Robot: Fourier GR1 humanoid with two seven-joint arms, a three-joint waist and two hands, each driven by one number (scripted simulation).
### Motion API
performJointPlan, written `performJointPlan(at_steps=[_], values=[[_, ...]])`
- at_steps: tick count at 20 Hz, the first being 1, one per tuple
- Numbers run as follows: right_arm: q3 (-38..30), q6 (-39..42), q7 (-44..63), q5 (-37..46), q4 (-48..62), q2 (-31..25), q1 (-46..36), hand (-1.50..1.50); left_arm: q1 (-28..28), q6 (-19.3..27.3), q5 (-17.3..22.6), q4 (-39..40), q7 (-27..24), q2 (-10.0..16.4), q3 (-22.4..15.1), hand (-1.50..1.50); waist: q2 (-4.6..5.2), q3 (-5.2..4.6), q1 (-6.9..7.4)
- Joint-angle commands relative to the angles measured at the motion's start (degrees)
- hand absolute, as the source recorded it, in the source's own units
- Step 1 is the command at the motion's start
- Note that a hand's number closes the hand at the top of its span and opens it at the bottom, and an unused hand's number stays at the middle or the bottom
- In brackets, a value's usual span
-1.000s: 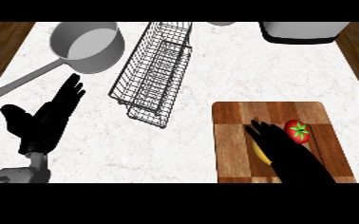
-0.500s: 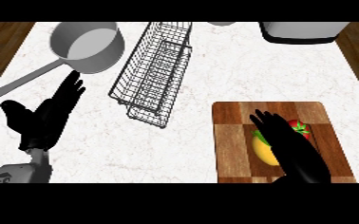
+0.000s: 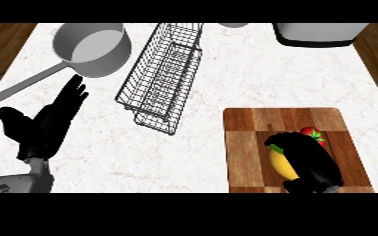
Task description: Pick the lemon from the cutting board and place it in the tiered basket
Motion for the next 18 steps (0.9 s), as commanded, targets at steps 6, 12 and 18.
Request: performJointPlan(at_steps=[6, 12, 18], values=[[2.8, 0.7, -3.6, 8.3, 2.1, -0.2, -0.4, 1.50, -2.2, -0.3, 0.0, -1.4, 4.4, -0.6, 1.9, 0.00, 0.13, 0.25, -0.22], [-5.7, -2.3, 0.6, 6.8, 8.5, 0.9, 0.0, 1.50, -0.7, -1.1, -0.6, -0.3, 2.1, -0.8, 2.1, 0.00, 0.21, 0.25, -0.36], [-16.3, -8.9, -1.3, 3.9, 9.7, -1.5, -1.1, 1.50, 0.9, 1.5, -2.9, -4.3, 4.3, -3.7, -0.8, 0.00, 0.04, 0.29, -0.32]])
